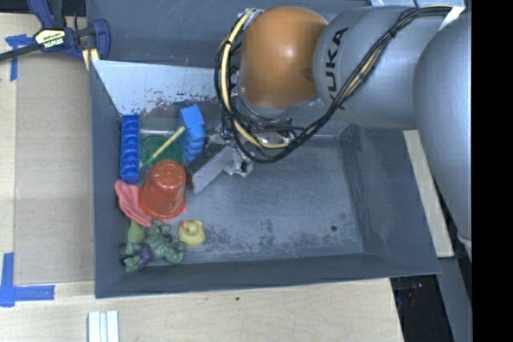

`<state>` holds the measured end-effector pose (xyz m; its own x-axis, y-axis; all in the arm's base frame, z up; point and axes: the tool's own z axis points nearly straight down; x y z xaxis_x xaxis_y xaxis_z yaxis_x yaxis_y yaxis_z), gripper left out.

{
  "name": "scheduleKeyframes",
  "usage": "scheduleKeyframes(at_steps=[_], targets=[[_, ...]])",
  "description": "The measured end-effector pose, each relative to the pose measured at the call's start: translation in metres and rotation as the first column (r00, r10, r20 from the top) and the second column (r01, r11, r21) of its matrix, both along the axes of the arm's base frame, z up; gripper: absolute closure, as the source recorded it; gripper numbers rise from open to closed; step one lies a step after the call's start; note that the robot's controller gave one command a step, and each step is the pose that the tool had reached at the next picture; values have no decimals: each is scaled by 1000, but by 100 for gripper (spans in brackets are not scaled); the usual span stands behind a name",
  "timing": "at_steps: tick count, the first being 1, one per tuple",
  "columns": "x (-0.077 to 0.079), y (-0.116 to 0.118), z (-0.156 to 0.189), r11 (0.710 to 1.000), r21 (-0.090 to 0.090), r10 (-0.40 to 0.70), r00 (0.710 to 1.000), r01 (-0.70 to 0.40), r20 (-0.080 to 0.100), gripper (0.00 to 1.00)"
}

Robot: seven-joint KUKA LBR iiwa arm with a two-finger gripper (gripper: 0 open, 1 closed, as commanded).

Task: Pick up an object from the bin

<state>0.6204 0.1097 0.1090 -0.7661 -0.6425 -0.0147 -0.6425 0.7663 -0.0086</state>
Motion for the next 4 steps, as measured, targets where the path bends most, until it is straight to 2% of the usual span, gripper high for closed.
scheduleKeyframes(at_steps=[1, 2, 4], targets=[[0, 0, 33, 1000, 0, -3, 1000, 3, 1, 100], [2, 0, 45, 1000, 2, -5, 1000, 5, 9, 100], [2, 0, 70, 1000, 3, -9, 1000, 9, 9, 100]])
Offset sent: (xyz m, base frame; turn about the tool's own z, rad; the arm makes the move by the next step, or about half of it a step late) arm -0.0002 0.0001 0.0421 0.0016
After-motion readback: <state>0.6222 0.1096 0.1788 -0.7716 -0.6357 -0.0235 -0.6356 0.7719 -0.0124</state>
